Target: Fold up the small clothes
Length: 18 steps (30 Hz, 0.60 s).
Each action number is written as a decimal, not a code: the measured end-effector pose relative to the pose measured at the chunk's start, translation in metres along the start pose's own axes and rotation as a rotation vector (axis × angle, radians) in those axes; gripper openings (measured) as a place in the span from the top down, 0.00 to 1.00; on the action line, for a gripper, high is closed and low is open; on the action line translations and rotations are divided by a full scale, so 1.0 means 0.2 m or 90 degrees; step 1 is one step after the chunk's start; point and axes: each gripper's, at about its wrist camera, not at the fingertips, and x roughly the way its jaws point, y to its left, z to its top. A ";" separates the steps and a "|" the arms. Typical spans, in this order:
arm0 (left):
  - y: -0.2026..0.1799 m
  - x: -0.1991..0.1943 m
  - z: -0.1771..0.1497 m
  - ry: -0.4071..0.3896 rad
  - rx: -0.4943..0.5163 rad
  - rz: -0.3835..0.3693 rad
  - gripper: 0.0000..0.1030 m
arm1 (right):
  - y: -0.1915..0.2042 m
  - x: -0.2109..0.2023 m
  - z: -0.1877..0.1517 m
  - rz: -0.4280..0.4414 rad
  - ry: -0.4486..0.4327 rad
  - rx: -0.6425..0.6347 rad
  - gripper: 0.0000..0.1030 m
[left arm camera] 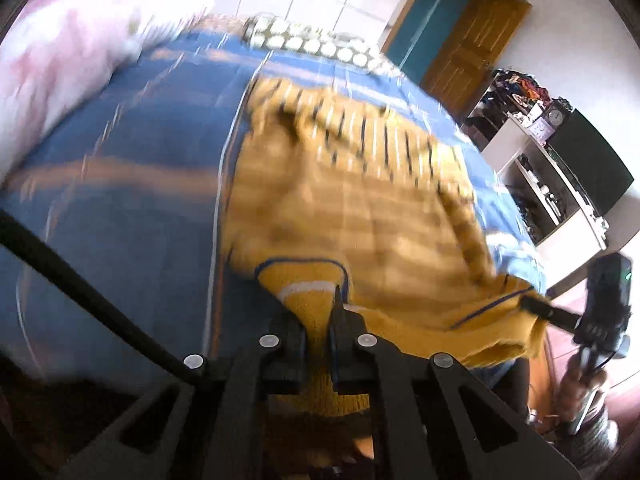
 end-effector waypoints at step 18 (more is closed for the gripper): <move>0.17 0.90 1.10 0.049 -0.126 -0.019 0.70 | -0.41 0.55 1.14 -0.107 -0.100 0.152 0.58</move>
